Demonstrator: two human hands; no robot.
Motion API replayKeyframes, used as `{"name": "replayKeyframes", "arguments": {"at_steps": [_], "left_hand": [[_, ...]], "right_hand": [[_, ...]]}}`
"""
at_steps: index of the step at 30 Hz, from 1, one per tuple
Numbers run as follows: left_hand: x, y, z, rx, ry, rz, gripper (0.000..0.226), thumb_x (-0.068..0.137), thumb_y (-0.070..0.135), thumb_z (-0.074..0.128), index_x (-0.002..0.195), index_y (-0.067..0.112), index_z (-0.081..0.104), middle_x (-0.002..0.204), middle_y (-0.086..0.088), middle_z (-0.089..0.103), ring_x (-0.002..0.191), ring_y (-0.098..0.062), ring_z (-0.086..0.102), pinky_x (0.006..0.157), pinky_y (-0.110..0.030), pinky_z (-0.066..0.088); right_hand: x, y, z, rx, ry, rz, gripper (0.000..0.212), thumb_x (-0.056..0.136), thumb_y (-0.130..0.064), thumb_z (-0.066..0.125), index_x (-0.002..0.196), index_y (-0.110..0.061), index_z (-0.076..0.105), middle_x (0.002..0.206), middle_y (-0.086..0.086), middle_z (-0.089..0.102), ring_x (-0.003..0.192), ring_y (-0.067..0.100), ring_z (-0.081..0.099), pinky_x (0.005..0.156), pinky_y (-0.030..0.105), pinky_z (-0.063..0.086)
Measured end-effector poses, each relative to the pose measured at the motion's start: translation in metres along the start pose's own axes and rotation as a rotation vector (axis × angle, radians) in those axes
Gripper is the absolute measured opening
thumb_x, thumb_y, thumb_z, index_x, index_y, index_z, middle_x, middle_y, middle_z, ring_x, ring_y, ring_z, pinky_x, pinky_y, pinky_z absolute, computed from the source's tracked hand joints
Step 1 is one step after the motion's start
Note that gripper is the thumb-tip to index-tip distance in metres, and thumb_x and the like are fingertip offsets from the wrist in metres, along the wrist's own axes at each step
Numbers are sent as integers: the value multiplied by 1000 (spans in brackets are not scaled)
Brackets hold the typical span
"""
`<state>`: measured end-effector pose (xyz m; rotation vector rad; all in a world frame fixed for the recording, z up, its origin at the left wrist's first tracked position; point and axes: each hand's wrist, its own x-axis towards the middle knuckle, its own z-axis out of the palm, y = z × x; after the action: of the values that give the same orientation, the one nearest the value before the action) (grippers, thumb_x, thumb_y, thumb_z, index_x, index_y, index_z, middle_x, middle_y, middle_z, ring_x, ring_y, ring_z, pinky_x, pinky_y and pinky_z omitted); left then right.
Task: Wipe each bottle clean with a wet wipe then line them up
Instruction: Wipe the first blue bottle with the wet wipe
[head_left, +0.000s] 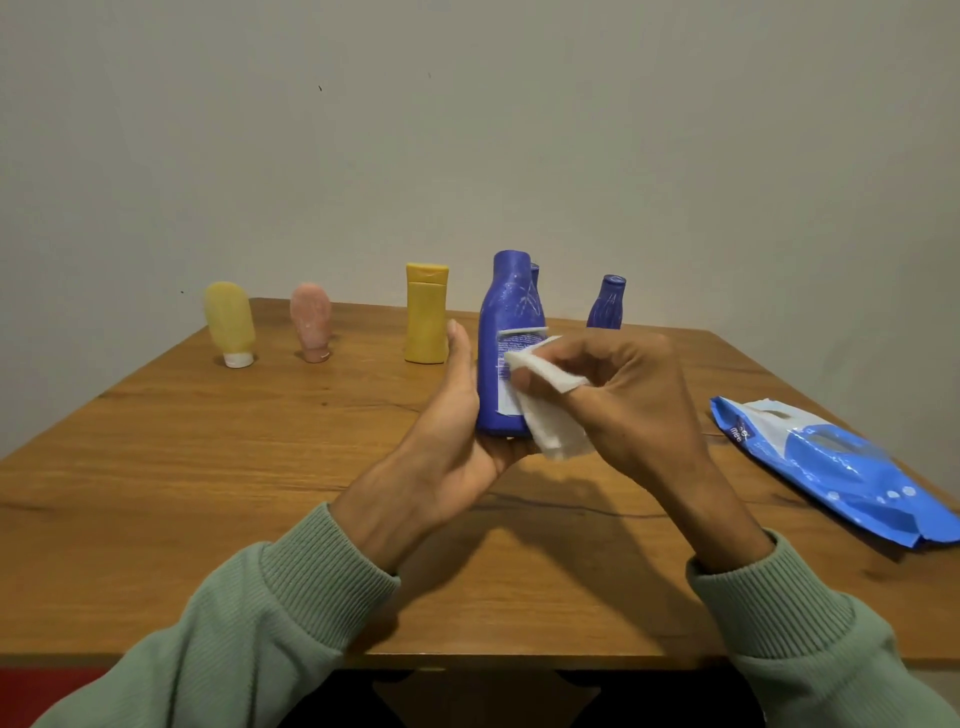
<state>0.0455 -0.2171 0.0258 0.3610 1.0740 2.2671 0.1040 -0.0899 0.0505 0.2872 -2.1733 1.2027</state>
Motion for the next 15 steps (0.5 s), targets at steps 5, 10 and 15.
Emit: {"name": "replayKeyframes", "arguments": {"at_steps": [5,10,15], "left_hand": [[-1,0,2,-30,-17,-19,72,91,67,27,130,13,55,117,-19,68,102,-30,69,82,-44,59],[1,1,1,-58,-47,-37,73,91,67,25,125,12,59,119,-20,67,102,-31,69,83,-45,58],[0,-3,3,-25,-97,-41,73,91,68,25,118,10,61,98,-17,70,79,-28,69,67,-40,60]], "right_hand": [[2,-2,-2,104,34,70,12,74,-25,77,84,-26,72,82,-8,72,79,10,69,65,23,57],[3,-7,-19,149,-201,103,20,63,-34,73,82,-29,72,82,-14,72,85,6,67,62,15,53],[5,-4,-18,225,-29,143,13,68,-27,75,80,-27,72,78,-15,72,79,3,68,57,16,52]]}}
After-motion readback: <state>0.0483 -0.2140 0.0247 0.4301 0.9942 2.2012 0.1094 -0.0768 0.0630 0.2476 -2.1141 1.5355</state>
